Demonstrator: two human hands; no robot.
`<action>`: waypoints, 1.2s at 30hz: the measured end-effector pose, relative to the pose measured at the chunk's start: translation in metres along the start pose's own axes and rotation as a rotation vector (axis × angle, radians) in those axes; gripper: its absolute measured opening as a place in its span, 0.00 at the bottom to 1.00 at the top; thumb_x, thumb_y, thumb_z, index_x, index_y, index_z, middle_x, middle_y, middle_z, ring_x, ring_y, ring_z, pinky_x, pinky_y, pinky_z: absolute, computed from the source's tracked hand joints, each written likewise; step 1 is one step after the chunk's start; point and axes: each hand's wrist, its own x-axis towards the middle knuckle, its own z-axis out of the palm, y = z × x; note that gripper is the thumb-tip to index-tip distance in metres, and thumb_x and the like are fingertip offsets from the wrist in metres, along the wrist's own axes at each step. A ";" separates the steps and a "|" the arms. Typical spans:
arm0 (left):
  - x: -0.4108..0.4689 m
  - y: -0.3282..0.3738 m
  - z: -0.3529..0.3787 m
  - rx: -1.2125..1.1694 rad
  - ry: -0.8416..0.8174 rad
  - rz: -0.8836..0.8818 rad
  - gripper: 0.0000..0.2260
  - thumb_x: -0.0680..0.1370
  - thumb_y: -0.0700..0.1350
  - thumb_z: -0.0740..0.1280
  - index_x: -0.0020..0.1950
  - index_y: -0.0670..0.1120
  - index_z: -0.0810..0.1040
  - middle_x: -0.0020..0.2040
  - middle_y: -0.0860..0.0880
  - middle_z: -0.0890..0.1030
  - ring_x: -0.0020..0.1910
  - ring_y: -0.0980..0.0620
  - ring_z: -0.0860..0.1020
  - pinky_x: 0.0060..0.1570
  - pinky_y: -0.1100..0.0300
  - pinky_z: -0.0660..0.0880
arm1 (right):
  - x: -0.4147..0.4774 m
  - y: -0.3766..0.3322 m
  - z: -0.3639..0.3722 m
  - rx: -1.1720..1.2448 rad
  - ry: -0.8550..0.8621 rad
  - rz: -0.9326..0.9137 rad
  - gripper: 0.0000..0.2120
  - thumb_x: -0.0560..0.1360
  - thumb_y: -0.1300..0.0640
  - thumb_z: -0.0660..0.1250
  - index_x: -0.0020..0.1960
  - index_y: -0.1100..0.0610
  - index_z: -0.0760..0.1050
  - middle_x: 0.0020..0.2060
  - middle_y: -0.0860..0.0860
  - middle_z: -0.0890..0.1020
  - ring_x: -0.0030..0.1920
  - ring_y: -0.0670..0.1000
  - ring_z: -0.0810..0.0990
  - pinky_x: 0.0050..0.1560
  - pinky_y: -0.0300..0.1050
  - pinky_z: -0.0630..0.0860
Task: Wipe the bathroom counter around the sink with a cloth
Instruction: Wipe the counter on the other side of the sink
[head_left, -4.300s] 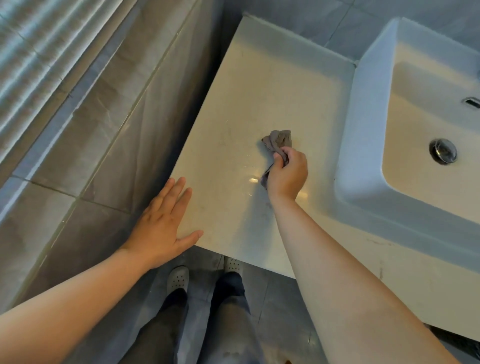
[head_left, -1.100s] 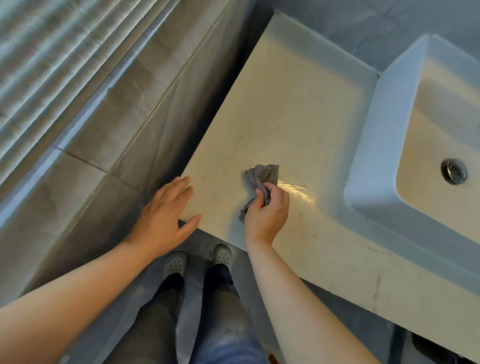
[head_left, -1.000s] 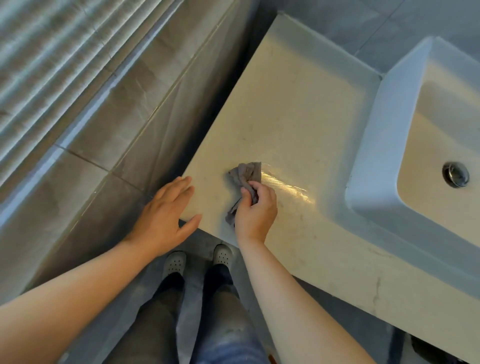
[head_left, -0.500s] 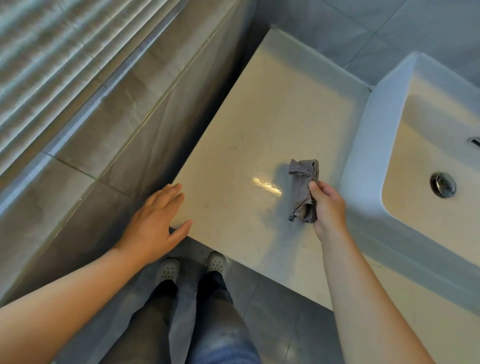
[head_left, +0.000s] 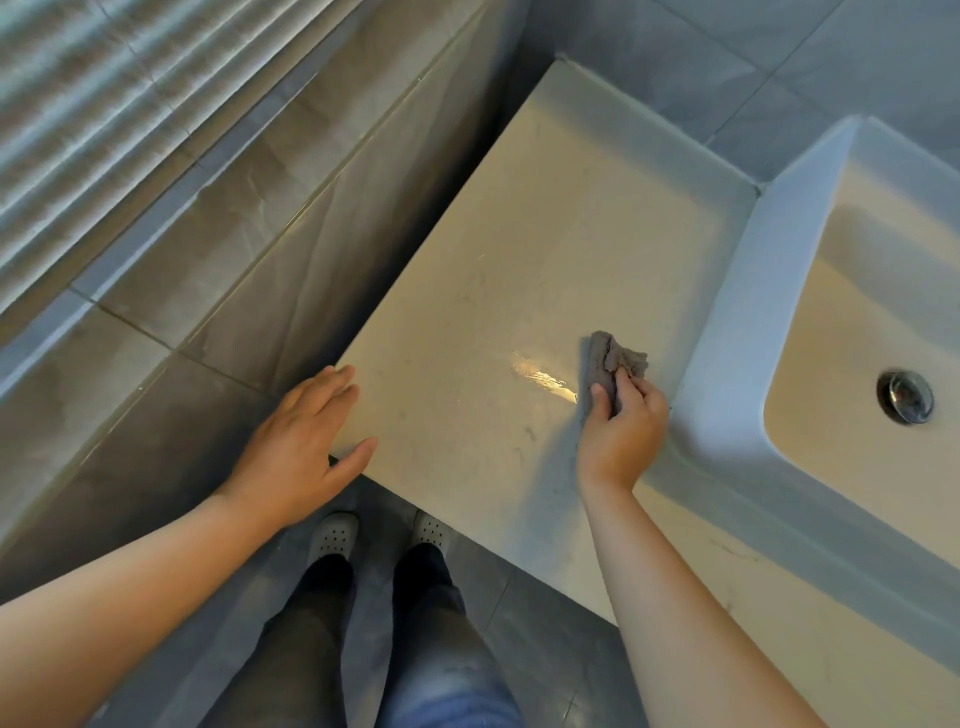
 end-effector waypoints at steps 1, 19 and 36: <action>0.000 0.001 0.001 0.002 0.007 0.001 0.36 0.74 0.64 0.51 0.71 0.39 0.68 0.75 0.46 0.63 0.75 0.48 0.58 0.68 0.52 0.62 | -0.002 -0.001 0.004 0.028 0.007 -0.013 0.16 0.76 0.60 0.66 0.63 0.61 0.76 0.59 0.56 0.76 0.59 0.55 0.74 0.56 0.39 0.68; -0.001 -0.002 0.002 -0.047 0.062 0.002 0.39 0.75 0.70 0.48 0.70 0.41 0.70 0.74 0.49 0.65 0.73 0.55 0.58 0.68 0.57 0.59 | -0.041 -0.092 0.043 0.461 -0.391 -0.177 0.12 0.74 0.62 0.68 0.57 0.59 0.80 0.48 0.50 0.76 0.47 0.36 0.75 0.48 0.23 0.69; 0.011 -0.007 -0.004 -0.071 0.092 -0.024 0.30 0.75 0.61 0.55 0.68 0.43 0.72 0.68 0.49 0.70 0.65 0.52 0.67 0.59 0.54 0.72 | 0.018 -0.055 0.069 0.178 -0.024 -0.195 0.14 0.75 0.62 0.67 0.60 0.62 0.78 0.54 0.57 0.77 0.55 0.55 0.74 0.55 0.37 0.67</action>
